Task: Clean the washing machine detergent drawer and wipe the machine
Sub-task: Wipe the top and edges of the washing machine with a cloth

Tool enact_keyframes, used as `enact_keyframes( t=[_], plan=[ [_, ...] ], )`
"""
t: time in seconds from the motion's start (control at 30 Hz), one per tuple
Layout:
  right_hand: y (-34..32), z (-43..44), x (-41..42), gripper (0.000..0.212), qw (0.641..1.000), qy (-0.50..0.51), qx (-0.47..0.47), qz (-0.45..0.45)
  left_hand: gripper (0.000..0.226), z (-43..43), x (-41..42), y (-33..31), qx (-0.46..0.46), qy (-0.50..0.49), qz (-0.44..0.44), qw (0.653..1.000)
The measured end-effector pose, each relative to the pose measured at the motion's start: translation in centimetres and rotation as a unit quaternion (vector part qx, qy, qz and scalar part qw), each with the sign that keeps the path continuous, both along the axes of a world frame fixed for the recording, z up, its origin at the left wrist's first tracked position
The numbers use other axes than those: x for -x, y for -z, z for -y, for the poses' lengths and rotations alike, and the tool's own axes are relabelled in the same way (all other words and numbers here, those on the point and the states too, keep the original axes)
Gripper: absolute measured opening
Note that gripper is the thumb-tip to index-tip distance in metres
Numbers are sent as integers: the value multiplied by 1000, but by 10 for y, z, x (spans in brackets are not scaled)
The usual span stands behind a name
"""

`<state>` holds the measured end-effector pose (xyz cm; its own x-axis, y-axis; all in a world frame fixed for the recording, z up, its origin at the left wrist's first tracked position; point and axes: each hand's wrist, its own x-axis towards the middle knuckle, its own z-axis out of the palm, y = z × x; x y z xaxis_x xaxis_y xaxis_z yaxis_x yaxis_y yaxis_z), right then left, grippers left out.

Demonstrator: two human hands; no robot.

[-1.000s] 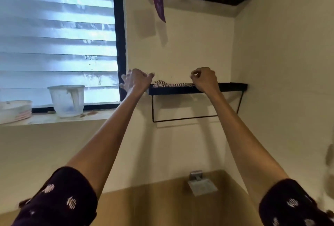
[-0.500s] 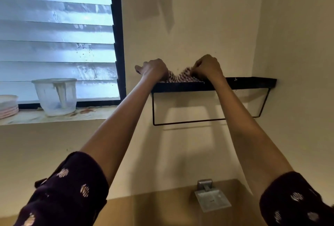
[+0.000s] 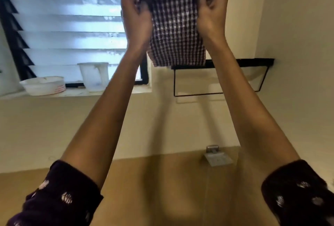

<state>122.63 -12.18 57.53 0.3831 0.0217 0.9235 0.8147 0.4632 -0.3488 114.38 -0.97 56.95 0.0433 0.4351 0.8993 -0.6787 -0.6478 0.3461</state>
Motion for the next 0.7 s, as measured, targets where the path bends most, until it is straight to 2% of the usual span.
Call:
enact_keyframes(
  t=[0.07,0.13,0.2,0.27,0.33,0.4,0.5,0.57,0.7],
  plan=[
    [11,1,42,58,999,12,14,-28,11,-1,42,8,20,-19,-32,999],
    [34,0,74,54,997,-11,48,-67,7,-2,76,25,50,-26,-101,993],
    [69,4,111,41,985,-76,73,-133,6,-1,112,50,95,-3,-161,982],
    [104,12,144,39,957,-176,84,-217,9,8,146,78,143,38,-226,963],
    [136,22,171,52,905,-290,89,-299,18,17,175,106,177,57,-292,938],
    [163,32,199,54,864,-343,115,-349,25,28,204,132,194,71,-342,917],
    [189,46,246,33,858,-300,203,-364,33,51,245,157,215,61,-385,896],
    [201,60,279,25,855,-279,229,-372,34,70,275,173,225,48,-395,889],
    [214,105,347,21,884,-213,234,-344,31,104,346,191,245,-19,-342,907]
  ],
)
